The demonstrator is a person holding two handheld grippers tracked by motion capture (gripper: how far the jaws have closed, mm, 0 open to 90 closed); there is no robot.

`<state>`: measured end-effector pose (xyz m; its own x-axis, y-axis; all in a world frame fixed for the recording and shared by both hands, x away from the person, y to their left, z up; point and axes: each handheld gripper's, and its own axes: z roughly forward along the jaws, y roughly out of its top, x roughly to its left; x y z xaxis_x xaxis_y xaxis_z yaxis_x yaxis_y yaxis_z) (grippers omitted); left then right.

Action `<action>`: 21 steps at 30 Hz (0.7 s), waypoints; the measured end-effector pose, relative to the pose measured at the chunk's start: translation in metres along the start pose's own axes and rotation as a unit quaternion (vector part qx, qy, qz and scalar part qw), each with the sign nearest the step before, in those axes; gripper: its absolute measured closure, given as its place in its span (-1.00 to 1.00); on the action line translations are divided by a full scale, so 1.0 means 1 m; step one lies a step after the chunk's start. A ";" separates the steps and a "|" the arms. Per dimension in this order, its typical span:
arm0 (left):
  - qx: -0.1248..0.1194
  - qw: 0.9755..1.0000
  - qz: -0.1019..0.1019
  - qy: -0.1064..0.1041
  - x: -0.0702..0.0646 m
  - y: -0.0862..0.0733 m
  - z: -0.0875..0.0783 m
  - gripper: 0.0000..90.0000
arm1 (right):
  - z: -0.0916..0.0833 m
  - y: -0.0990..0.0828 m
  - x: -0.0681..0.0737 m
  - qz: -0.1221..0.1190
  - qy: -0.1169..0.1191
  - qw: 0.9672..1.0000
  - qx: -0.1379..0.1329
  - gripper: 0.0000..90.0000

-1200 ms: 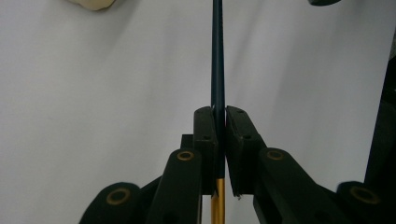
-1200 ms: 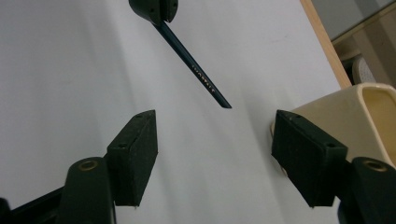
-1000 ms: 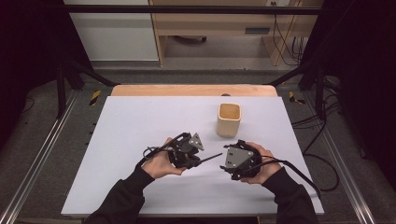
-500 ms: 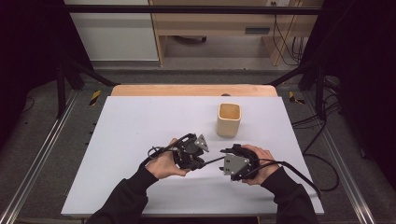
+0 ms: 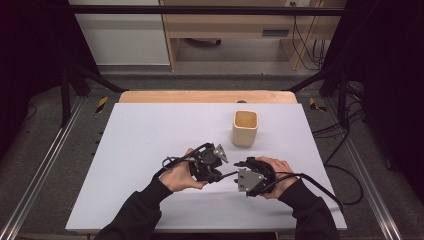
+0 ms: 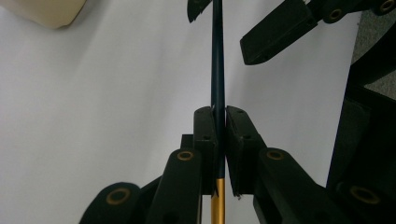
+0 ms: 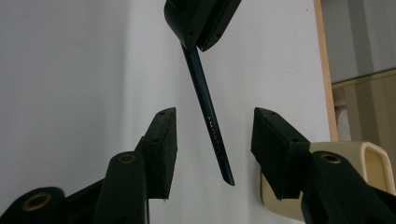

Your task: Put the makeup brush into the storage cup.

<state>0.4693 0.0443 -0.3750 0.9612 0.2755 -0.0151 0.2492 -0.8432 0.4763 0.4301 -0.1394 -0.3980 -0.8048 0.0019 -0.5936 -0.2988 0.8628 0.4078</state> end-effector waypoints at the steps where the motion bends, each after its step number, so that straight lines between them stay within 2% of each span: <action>1: -0.001 1.000 0.001 -0.002 0.000 0.001 0.000 0.83 | 0.000 0.000 0.000 -0.002 0.000 1.000 0.000 0.15; 4: -0.004 1.000 -0.002 -0.001 -0.002 0.004 0.000 0.83 | 0.001 0.001 -0.001 -0.019 0.000 1.000 -0.002 0.21; 5: -0.005 1.000 -0.004 0.000 -0.003 0.005 0.000 0.83 | 0.001 0.002 0.000 -0.011 0.000 1.000 0.000 0.23; 8: -0.007 1.000 -0.011 -0.002 -0.004 0.007 0.000 0.83 | 0.002 0.003 0.000 -0.023 -0.002 1.000 0.005 0.29; 14: -0.004 1.000 -0.022 -0.004 -0.005 0.008 0.002 0.83 | 0.005 0.002 0.003 -0.024 0.004 1.000 0.012 0.37; 19: -0.001 1.000 -0.023 -0.005 -0.006 0.010 0.004 0.83 | 0.007 0.003 0.003 -0.026 0.006 0.999 0.020 0.46; 21: 0.001 1.000 -0.028 -0.007 -0.007 0.011 0.005 0.83 | 0.008 0.003 0.003 -0.034 0.004 0.999 0.018 0.51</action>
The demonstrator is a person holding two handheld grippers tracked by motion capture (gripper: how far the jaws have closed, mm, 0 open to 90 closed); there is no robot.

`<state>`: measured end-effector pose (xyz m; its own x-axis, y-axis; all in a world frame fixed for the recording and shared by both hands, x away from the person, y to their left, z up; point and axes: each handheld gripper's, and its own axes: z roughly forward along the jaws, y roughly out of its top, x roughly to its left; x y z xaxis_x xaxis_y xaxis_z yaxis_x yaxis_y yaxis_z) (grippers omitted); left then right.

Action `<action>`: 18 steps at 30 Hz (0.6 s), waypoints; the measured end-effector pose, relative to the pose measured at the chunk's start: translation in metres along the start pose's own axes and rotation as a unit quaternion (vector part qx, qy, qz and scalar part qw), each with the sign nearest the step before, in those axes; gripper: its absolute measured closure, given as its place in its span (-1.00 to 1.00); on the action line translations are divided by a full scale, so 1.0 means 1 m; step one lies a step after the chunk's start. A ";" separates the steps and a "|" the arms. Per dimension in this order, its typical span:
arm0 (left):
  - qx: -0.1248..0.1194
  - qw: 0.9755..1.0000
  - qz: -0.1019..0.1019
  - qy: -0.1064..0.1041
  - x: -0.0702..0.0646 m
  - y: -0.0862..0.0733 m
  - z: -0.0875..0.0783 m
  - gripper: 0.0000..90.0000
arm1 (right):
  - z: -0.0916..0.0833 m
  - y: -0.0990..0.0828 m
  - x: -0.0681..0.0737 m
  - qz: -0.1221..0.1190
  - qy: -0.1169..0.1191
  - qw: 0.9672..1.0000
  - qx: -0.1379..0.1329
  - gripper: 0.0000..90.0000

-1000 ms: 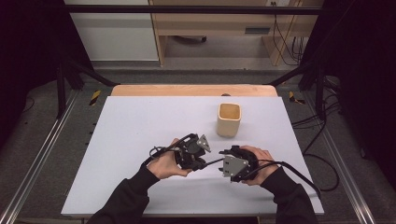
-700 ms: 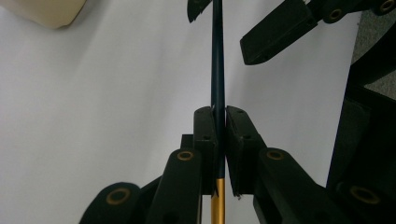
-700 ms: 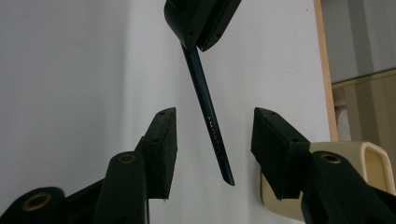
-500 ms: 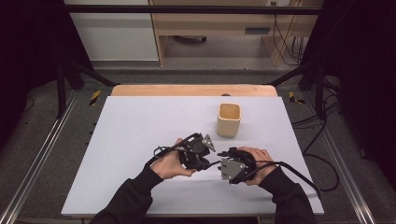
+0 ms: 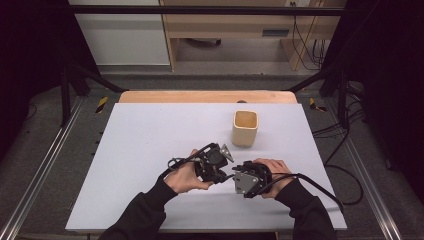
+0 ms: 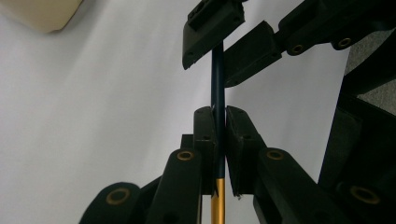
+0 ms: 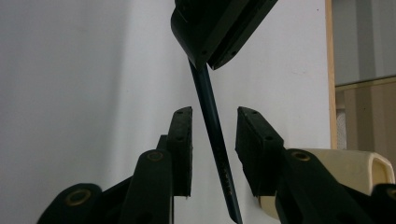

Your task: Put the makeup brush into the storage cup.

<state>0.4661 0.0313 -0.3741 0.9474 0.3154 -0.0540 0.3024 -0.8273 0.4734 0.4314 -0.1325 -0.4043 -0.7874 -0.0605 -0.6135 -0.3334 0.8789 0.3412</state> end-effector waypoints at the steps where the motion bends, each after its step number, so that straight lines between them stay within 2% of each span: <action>1: 0.002 1.000 0.001 -0.001 0.000 0.000 0.000 0.83 | 0.000 0.000 0.000 -0.006 0.001 1.000 0.002 0.53; 4: 0.004 1.000 0.000 -0.002 0.000 0.001 0.000 0.83 | 0.001 0.001 0.001 -0.008 0.002 1.000 0.005 0.61; 10: 0.008 1.000 0.012 -0.004 0.001 0.001 0.001 0.83 | 0.002 0.001 0.002 0.001 0.002 1.000 0.002 0.70; 11: 0.008 1.000 0.006 -0.005 0.000 0.001 0.001 0.83 | 0.002 0.001 0.002 0.000 0.004 1.000 0.001 0.73; 17: 0.005 1.000 0.008 -0.007 0.002 0.001 -0.001 0.83 | 0.002 0.001 0.002 -0.006 0.005 1.000 -0.001 0.78; 18: 0.003 1.000 0.008 -0.008 0.002 0.001 -0.001 0.83 | 0.002 0.001 0.003 -0.001 0.005 1.000 0.000 0.79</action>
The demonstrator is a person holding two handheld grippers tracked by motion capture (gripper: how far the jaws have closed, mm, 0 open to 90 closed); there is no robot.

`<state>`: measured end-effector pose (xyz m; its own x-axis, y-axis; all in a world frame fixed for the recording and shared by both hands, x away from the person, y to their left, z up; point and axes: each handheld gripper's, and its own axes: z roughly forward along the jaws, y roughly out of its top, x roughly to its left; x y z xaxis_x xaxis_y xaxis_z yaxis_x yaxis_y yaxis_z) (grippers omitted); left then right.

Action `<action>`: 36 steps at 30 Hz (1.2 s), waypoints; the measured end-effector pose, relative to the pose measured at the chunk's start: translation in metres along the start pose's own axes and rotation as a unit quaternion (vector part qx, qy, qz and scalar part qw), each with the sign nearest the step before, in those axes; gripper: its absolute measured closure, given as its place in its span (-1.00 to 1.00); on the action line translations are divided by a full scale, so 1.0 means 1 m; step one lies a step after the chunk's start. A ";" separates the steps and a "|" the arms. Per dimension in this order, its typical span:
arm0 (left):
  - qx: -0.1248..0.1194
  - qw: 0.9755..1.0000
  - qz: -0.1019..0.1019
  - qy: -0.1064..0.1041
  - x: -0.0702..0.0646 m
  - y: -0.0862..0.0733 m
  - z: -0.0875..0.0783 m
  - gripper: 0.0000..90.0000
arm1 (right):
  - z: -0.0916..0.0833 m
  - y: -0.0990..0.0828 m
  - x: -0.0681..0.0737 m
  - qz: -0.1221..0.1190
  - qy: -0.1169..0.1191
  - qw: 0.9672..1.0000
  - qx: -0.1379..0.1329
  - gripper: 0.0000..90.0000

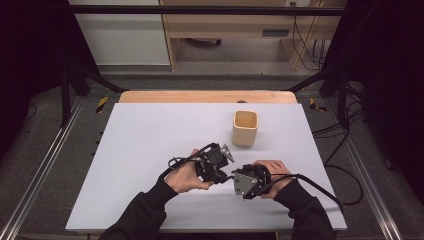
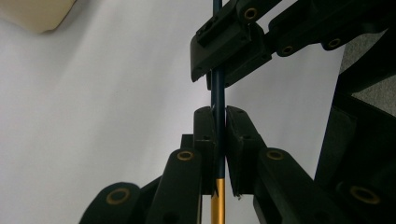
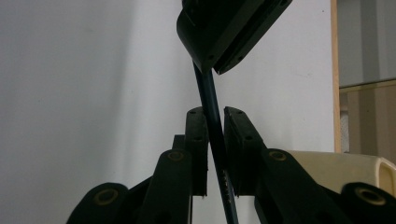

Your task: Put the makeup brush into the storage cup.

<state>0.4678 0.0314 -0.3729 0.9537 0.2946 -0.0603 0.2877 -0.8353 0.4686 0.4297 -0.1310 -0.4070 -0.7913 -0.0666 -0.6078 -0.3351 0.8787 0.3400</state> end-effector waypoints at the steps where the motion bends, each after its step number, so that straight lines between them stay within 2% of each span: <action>1: -0.001 1.000 -0.001 -0.001 0.000 0.000 0.000 0.83 | 0.000 0.000 0.000 -0.002 0.003 1.000 0.001 0.79; 6: -0.009 1.000 0.000 -0.003 0.000 -0.001 -0.005 0.83 | -0.002 0.000 0.000 -0.010 0.001 1.000 -0.004 0.84; 7: -0.009 1.000 0.005 -0.002 0.001 -0.001 -0.005 0.83 | -0.002 0.000 0.001 -0.001 0.002 1.000 -0.005 0.85; 14: -0.014 1.000 0.016 0.003 0.001 -0.002 -0.009 0.81 | -0.001 0.000 -0.001 -0.005 0.011 1.000 -0.016 0.88; 15: -0.015 1.000 0.018 0.005 0.000 -0.002 -0.009 0.81 | -0.001 0.001 0.000 0.007 0.009 1.000 -0.014 0.88; 18: -0.017 0.999 0.024 0.012 0.000 -0.003 -0.011 0.79 | -0.001 0.000 -0.002 0.004 0.014 1.000 -0.017 0.88; 21: -0.030 0.999 0.025 0.019 0.001 -0.006 -0.015 0.65 | -0.002 -0.001 -0.002 0.020 0.013 1.000 -0.007 0.88; 25: -0.050 0.998 0.027 0.035 0.004 -0.010 -0.024 0.43 | -0.001 -0.002 -0.004 0.026 0.017 0.999 -0.007 0.88; 26: -0.060 0.997 0.024 0.041 0.004 -0.012 -0.026 0.36 | -0.001 -0.003 -0.005 0.027 0.017 0.999 -0.008 0.88; 28: -0.069 0.996 0.026 0.049 0.006 -0.015 -0.030 0.27 | 0.000 -0.003 -0.005 0.044 0.019 0.999 -0.003 0.88; 29: -0.078 0.995 0.019 0.052 0.006 -0.016 -0.030 0.21 | 0.000 -0.003 -0.006 0.045 0.017 0.999 -0.003 0.88; 32: -0.100 0.993 0.015 0.064 0.009 -0.023 -0.034 0.06 | 0.001 -0.005 -0.007 0.058 0.021 0.998 0.002 0.88; 34: -0.111 0.991 0.012 0.069 0.010 -0.028 -0.037 -0.04 | 0.002 -0.006 -0.007 0.061 0.021 0.998 0.005 0.88; 36: -0.116 0.990 0.010 0.075 0.011 -0.032 -0.039 -0.12 | 0.002 -0.008 -0.007 0.074 0.024 0.997 0.008 0.88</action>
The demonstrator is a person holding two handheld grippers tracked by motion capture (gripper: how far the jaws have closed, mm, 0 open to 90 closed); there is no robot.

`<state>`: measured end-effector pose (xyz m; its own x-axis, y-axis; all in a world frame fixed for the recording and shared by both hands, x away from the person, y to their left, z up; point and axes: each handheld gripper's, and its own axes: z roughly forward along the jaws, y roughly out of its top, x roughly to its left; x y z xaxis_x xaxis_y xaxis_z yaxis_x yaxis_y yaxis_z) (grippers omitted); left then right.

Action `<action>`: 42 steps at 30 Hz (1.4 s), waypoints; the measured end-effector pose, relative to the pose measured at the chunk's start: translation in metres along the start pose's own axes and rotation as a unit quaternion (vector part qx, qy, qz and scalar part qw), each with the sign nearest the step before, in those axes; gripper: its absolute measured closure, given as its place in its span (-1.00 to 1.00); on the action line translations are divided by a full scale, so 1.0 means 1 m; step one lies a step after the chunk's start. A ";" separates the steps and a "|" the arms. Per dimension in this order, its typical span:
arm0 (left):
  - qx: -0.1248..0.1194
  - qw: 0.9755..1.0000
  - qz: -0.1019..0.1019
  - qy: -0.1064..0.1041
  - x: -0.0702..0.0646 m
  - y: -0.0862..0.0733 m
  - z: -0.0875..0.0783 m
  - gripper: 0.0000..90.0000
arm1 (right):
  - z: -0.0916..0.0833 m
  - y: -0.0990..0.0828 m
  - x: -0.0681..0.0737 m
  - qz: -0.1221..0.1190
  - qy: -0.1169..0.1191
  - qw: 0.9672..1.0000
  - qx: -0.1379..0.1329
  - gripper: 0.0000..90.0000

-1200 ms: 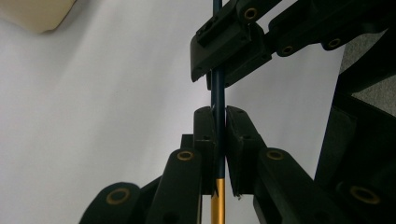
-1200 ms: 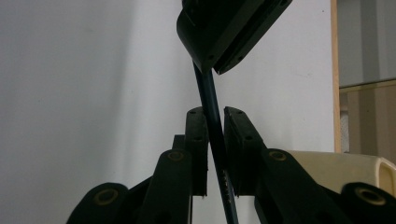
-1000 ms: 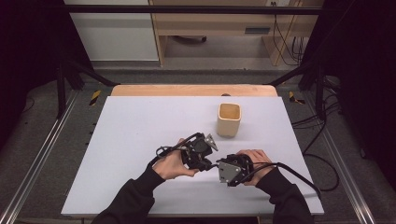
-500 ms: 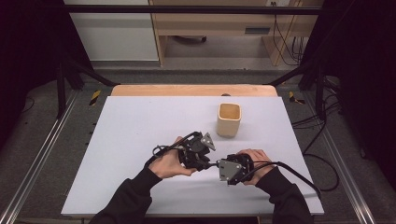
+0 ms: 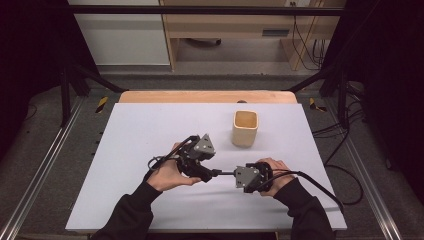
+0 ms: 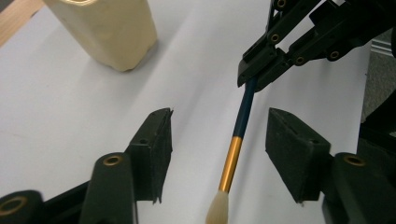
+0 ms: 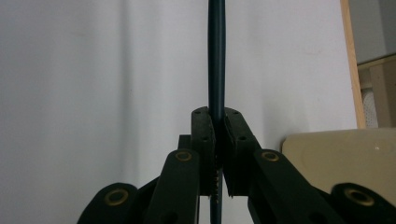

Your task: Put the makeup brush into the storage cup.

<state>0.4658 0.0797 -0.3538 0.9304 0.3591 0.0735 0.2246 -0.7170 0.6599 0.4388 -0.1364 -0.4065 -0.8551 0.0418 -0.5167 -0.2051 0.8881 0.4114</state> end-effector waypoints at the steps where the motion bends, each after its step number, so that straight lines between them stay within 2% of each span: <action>1: 0.000 1.000 0.001 0.004 0.001 -0.003 -0.002 -0.16 | 0.000 0.000 0.000 0.007 -0.001 1.000 0.000 0.88; 2: -0.007 1.000 -0.008 0.005 0.001 -0.005 -0.003 -0.19 | 0.000 -0.002 -0.001 0.004 -0.002 1.000 0.002 0.88; 4: -0.014 1.000 -0.014 0.012 0.003 -0.010 -0.006 -0.24 | 0.000 -0.004 -0.002 0.010 -0.003 1.000 0.002 0.88; 7: -0.039 0.999 -0.028 0.022 0.006 -0.018 -0.011 -0.34 | 0.000 -0.006 -0.003 0.036 0.000 0.999 0.006 0.88; 9: -0.053 0.997 -0.037 0.032 0.006 -0.024 -0.013 -0.41 | 0.000 -0.007 -0.004 0.043 0.002 0.999 0.004 0.88; 13: -0.074 0.994 -0.056 0.053 0.006 -0.034 -0.015 -0.56 | -0.001 -0.012 -0.005 0.082 0.002 0.997 0.008 0.88; 19: -0.096 0.989 -0.084 0.077 0.008 -0.049 -0.013 -0.66 | -0.003 -0.019 -0.005 0.108 0.001 0.994 -0.006 0.88; 22: -0.111 0.986 -0.095 0.086 0.008 -0.056 -0.012 -0.67 | -0.004 -0.022 -0.007 0.135 0.006 0.991 -0.012 0.88; 25: -0.119 0.983 -0.104 0.092 0.007 -0.061 -0.010 -0.68 | -0.006 -0.026 -0.007 0.157 0.006 0.987 -0.018 0.88; 27: -0.126 0.982 -0.111 0.091 0.006 -0.063 -0.009 -0.68 | -0.006 -0.027 -0.006 0.175 0.002 0.984 -0.028 0.88; 30: -0.138 0.979 -0.118 0.095 0.005 -0.066 -0.006 -0.68 | -0.008 -0.030 -0.006 0.189 0.003 0.981 -0.042 0.88; 31: -0.145 0.977 -0.124 0.097 0.004 -0.067 -0.005 -0.68 | -0.008 -0.030 -0.006 0.192 0.002 0.980 -0.047 0.88; 38: -0.174 0.970 -0.140 0.101 -0.001 -0.072 0.003 -0.68 | -0.009 -0.034 -0.004 0.229 -0.008 0.972 -0.058 0.88; 42: -0.187 0.965 -0.151 0.101 -0.003 -0.074 0.007 -0.68 | -0.009 -0.034 -0.003 0.250 -0.013 0.966 -0.070 0.88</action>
<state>0.4483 0.1278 -0.4081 0.7542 0.6551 -0.0451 0.3216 -0.3085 0.8952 0.4438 -0.1709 -0.4127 -0.8526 0.4620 -0.2442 0.1663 0.6828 0.7114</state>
